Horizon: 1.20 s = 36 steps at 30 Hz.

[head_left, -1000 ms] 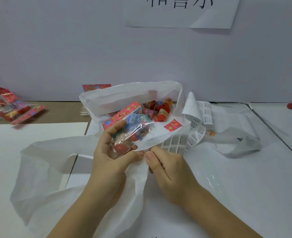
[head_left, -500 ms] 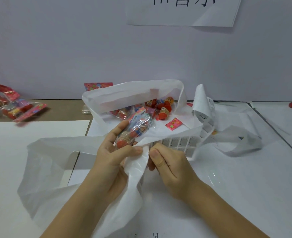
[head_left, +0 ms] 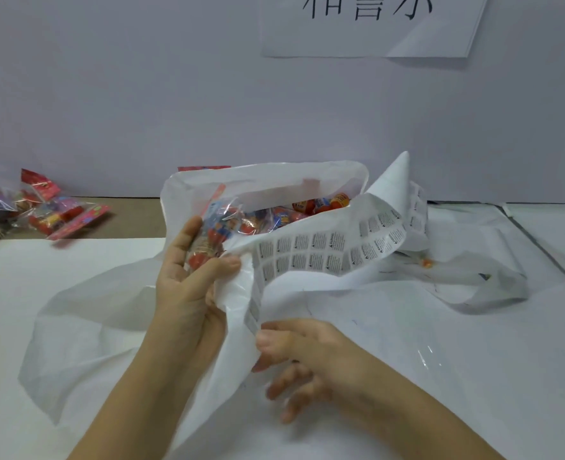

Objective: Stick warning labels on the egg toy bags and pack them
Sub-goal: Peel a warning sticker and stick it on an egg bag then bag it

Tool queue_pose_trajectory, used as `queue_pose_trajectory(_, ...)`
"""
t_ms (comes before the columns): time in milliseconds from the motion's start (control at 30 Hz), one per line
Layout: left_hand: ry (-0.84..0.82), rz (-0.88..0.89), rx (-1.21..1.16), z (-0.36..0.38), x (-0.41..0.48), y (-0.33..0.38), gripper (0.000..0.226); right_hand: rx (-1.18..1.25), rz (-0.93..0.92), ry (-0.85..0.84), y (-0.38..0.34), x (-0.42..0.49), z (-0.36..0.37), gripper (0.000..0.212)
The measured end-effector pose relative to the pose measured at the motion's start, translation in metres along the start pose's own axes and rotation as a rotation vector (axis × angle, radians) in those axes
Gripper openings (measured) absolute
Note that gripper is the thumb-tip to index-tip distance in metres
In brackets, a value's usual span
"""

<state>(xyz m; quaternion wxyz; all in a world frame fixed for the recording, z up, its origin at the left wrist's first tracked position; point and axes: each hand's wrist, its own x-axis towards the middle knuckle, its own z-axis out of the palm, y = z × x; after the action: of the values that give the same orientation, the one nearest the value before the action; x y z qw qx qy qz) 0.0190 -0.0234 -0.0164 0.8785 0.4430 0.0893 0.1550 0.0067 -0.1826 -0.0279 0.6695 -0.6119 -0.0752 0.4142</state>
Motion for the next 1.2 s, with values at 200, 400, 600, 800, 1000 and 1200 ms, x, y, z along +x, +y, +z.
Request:
queue_pose_trajectory(200, -0.027, 0.151, 0.393, -0.011, 0.007, 0.005, 0.052, 0.472, -0.289, 0.128, 0.003, 0.009, 0.004, 0.033)
queue_pose_trajectory(400, -0.031, 0.234, 1.024, -0.017, 0.013, 0.019, 0.031, 0.304, -0.476, 0.337, 0.001, 0.009, -0.003, 0.017)
queue_pose_trajectory(600, -0.389, -0.42, 0.764, -0.008, 0.006, 0.022, 0.043, 0.224, -0.456, 0.164, -0.013, 0.005, -0.025, 0.014)
queue_pose_trajectory(800, -0.566, -0.376, 0.659, -0.01, 0.004, 0.016, 0.047, 0.202, -0.477, 0.171, -0.017, 0.002, -0.029, 0.019)
queue_pose_trajectory(1000, -0.546, -0.391, 0.523, -0.008, 0.0, 0.018, 0.056, 0.225, -0.554, 0.493, -0.012, 0.001, -0.011, 0.045)
queue_pose_trajectory(1200, -0.413, -0.354, 0.504, -0.007, -0.002, 0.017, 0.044, -0.203, -0.825, 0.732, 0.006, -0.003, 0.009, 0.028)
